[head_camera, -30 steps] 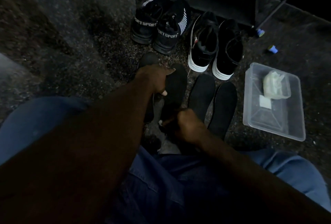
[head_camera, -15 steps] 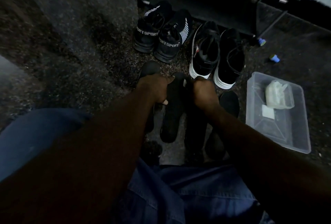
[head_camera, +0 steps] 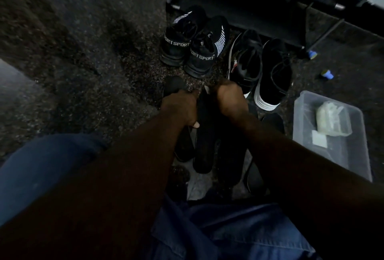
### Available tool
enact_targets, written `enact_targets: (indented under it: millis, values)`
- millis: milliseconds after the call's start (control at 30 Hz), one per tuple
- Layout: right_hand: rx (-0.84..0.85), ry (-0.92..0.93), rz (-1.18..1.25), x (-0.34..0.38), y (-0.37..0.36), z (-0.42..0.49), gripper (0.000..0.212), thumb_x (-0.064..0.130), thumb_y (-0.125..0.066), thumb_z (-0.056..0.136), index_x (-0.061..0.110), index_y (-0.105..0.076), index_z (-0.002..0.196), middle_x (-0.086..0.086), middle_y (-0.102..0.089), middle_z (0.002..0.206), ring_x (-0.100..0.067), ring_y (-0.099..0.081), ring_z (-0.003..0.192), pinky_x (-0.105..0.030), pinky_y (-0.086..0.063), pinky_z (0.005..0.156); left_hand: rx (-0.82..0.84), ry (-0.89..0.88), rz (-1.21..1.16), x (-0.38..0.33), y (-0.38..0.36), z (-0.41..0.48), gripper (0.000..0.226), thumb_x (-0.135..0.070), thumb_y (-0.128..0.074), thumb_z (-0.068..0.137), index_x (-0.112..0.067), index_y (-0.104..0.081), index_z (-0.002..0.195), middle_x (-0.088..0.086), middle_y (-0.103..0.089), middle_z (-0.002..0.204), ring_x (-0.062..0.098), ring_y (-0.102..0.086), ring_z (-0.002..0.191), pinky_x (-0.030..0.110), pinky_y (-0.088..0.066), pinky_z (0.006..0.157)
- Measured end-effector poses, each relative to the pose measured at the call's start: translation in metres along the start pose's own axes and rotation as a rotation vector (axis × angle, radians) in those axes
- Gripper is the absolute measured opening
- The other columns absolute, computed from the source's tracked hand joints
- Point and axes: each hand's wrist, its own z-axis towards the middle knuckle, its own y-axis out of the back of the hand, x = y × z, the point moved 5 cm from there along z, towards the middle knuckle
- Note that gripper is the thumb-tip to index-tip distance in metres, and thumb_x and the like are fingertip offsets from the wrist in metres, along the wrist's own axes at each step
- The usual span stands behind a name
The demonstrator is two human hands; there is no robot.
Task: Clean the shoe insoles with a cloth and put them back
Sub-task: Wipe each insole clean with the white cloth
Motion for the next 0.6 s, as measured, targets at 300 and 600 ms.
enact_targets:
  millis: [300, 600]
  values:
    - [0.067, 0.053, 0.032, 0.013, -0.015, 0.0, 0.024, 0.018, -0.061, 0.098, 0.002, -0.072, 0.113, -0.02, -0.063, 0.114, -0.04, -0.065, 0.104, -0.041, -0.056, 0.085, -0.013, 0.011, -0.043, -0.001, 0.001, 0.0, 0.14, -0.05, -0.093, 0.066, -0.027, 0.004, 0.164, 0.021, -0.038, 0.156, 0.046, -0.051, 0.135, 0.055, -0.049, 0.103]
    - [0.031, -0.113, 0.164, -0.005, -0.013, -0.022, 0.039, 0.032, -0.047, 0.107, 0.002, -0.07, 0.118, -0.024, -0.065, 0.118, -0.043, -0.063, 0.107, -0.041, -0.049, 0.088, 0.018, 0.021, -0.041, -0.001, 0.001, 0.0, 0.14, -0.05, -0.092, 0.068, -0.027, 0.006, 0.164, 0.018, -0.031, 0.163, 0.045, -0.046, 0.14, 0.057, -0.048, 0.105]
